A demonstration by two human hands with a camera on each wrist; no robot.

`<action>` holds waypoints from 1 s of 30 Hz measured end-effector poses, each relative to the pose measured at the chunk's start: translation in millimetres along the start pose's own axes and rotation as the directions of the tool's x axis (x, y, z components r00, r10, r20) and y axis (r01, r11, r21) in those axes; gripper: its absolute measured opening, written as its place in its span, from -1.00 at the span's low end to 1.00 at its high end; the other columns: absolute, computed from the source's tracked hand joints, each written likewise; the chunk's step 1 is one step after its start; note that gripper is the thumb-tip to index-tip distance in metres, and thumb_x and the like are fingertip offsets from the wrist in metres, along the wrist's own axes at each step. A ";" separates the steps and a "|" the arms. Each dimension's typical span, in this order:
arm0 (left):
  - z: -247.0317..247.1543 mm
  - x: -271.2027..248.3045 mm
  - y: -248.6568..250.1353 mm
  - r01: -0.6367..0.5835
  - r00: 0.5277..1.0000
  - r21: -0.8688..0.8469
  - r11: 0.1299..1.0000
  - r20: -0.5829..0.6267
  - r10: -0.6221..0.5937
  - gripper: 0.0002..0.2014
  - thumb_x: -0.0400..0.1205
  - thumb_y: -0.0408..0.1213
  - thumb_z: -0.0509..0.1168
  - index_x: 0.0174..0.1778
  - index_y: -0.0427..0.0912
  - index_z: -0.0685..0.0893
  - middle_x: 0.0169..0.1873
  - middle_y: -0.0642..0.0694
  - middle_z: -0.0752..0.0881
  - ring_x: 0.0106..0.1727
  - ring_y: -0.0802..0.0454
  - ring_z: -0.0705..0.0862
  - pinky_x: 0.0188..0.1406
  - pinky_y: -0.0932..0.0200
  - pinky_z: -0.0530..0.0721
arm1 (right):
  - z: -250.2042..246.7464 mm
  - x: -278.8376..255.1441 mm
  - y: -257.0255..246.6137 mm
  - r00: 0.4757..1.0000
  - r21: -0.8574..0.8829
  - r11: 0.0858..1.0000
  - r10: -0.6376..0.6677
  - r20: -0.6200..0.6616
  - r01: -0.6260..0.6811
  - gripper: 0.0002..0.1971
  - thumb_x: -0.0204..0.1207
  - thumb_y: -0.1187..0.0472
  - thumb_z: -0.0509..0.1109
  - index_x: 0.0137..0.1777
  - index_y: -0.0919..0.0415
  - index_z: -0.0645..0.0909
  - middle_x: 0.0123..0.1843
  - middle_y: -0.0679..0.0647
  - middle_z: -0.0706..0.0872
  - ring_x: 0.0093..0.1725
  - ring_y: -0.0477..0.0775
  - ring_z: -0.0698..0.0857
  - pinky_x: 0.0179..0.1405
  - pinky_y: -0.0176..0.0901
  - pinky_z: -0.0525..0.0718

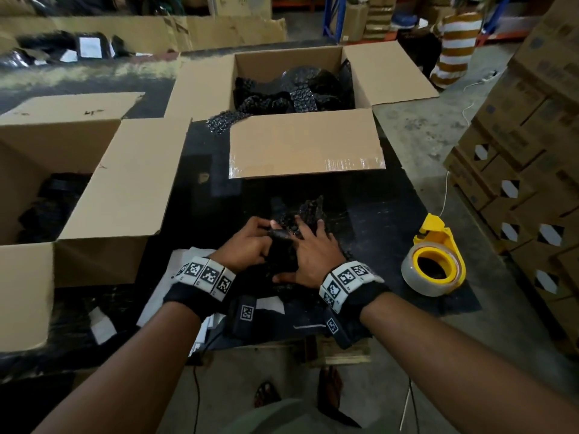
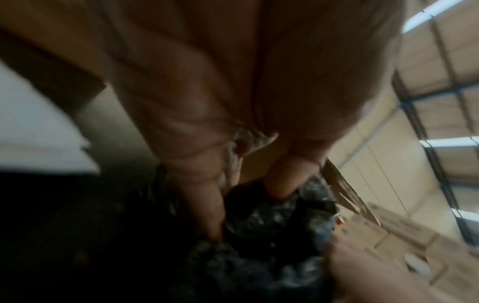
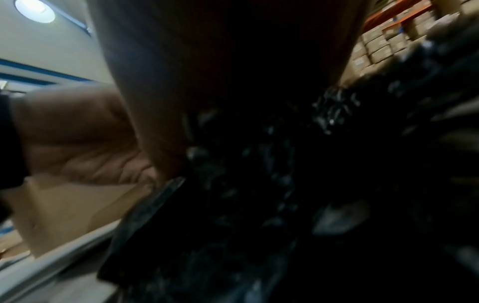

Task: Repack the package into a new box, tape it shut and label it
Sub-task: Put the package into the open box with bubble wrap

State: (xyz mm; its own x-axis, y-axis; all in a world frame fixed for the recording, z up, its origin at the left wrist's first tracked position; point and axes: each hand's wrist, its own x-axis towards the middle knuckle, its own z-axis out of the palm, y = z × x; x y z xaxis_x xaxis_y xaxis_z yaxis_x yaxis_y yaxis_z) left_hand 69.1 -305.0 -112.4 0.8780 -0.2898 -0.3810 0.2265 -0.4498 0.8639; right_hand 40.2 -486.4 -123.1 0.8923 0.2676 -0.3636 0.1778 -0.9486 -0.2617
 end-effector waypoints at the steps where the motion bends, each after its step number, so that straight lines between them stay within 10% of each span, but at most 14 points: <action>1: 2.6 -0.9 2.1 0.002 0.999 0.047 0.999 -0.034 0.000 -0.60 0.65 -0.64 0.14 0.35 -0.20 0.50 -0.06 -0.14 0.64 -0.15 0.07 0.60 -0.15 0.09 0.63 | 2.0 1.6 -1.4 1.000 -0.001 1.000 0.014 -0.007 -0.014 0.08 0.34 -0.50 0.41 0.67 -0.50 -0.27 0.83 0.02 -0.13 0.73 0.60 -0.13 0.64 0.60 0.09; 5: -4.8 -16.8 28.0 -0.052 0.994 0.454 0.889 -0.063 0.090 -0.59 0.64 -0.22 0.26 0.45 -0.03 0.57 0.22 -0.10 0.58 0.17 0.03 0.63 0.39 0.02 0.60 | -2.4 2.1 -3.5 0.993 0.003 1.000 0.020 -0.113 -0.019 -0.26 0.52 -0.23 0.42 0.68 -0.33 0.24 0.76 -0.06 0.22 0.68 0.54 0.18 0.55 0.53 0.37; 10: -11.7 -57.5 111.5 -0.430 0.837 0.342 0.835 -0.196 0.511 -0.78 0.65 -0.29 0.32 0.18 -0.04 0.76 0.01 0.06 0.78 0.00 0.22 0.77 0.07 0.32 0.75 | -7.8 1.3 3.8 0.960 -0.071 0.997 -0.004 -0.279 -0.016 -0.63 0.40 0.00 0.56 0.22 -0.07 0.70 0.24 -0.01 0.71 0.17 0.29 0.75 0.04 0.15 0.78; 14: -35.3 -37.7 156.0 -0.489 0.704 0.416 0.767 -0.330 0.628 -0.71 0.56 -0.12 0.31 0.18 0.00 0.77 0.11 0.05 0.72 0.14 0.16 0.72 0.16 0.13 0.75 | -21.1 3.0 9.8 0.952 -0.096 0.995 0.001 -0.307 -0.032 -0.81 0.47 0.14 0.50 0.07 0.02 0.72 0.07 0.05 0.76 0.03 0.32 0.79 -0.06 0.09 0.74; 19: -46.8 18.9 159.7 -0.298 0.813 0.658 0.692 -0.204 0.545 -0.39 0.52 0.06 0.29 0.55 0.14 0.57 0.53 -0.12 0.45 0.59 -0.12 0.43 0.64 -0.04 0.35 | -56.8 -1.3 21.0 0.919 0.331 0.938 0.216 -0.331 -0.101 -0.81 0.40 0.09 0.60 -0.03 0.12 0.83 -0.04 0.22 0.87 0.03 0.30 0.82 0.01 -0.03 0.75; 25: -33.4 50.1 135.3 -0.209 0.895 0.722 0.660 -0.131 0.427 -0.30 0.61 -0.02 0.39 0.71 0.05 0.37 0.65 -0.20 0.35 0.67 -0.28 0.29 0.67 -0.18 0.30 | -84.1 -10.0 47.4 0.882 0.671 0.741 0.336 -0.330 -0.031 -0.67 0.27 0.03 0.71 -0.01 0.16 0.85 -0.08 -0.02 0.86 0.00 -0.08 0.79 0.02 -0.31 0.64; 30: -33.2 53.7 130.8 -0.216 0.875 0.733 0.645 -0.148 0.461 -0.33 0.59 -0.04 0.42 0.65 0.01 0.45 0.60 -0.19 0.38 0.64 -0.29 0.30 0.65 -0.25 0.31 | -88.2 -34.4 73.0 0.881 0.692 0.712 0.244 -0.405 0.121 -0.48 0.11 -0.15 0.69 -0.01 0.18 0.86 -0.05 0.00 0.91 0.07 -0.01 0.86 0.19 0.14 0.81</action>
State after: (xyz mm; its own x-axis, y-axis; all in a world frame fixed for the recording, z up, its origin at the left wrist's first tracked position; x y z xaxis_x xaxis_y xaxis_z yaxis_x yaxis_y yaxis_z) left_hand 159.8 -351.4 -9.0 0.9351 -0.3355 0.1141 -0.3525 -0.8471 0.3976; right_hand 59.0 -579.8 -50.9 0.9977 -0.0638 -0.0218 -0.0521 -0.5263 -0.8487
